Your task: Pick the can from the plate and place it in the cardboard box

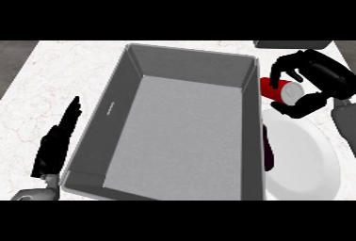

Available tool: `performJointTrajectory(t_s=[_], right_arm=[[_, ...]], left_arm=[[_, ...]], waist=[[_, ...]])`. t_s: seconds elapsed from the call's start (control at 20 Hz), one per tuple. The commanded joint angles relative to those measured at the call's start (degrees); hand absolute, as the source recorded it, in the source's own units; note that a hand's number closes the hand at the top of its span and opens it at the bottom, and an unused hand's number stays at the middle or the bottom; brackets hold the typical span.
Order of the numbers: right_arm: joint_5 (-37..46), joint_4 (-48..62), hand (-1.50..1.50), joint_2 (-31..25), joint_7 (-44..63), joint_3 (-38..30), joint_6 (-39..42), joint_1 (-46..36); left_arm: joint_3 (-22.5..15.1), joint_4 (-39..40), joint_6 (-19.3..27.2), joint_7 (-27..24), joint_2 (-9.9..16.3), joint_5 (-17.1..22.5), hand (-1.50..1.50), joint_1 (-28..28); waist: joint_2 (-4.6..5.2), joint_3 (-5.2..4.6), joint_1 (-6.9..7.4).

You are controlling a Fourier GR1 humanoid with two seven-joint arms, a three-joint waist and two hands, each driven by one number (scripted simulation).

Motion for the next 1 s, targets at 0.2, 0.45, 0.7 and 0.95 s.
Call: performJointTrajectory(t_s=[0.2, 0.45, 0.7, 0.95], right_arm=[[-9.99, -3.98, 1.5, 6.47, 0.97, -2.61, 9.99, -6.03], [-12.7, -9.82, 1.5, 11.68, 11.97, -3.11, 12.35, -9.64], [-10.44, -11.96, 1.5, 17.05, 23.45, 0.1, 12.71, -14.86], [-5.63, -9.48, 1.5, 23.68, 26.98, 4.34, 10.16, -16.79]], left_arm=[[0.72, -0.8, 0.8, -0.78, -0.69, -0.54, 0.0, 2.83], [1.99, -2.81, -1.71, 0.7, 0.57, 0.98, 0.0, 2.87], [1.07, -1.69, 0.18, 1.73, -1.34, -1.18, 0.0, 0.71], [-0.21, -4.62, -0.15, 1.86, -1.83, -2.42, 0.0, 3.51]], waist=[[-0.42, -0.09, -1.23], [-0.46, -0.08, -1.3], [-0.4, -0.1, -1.29], [-0.35, -0.08, -1.08]])
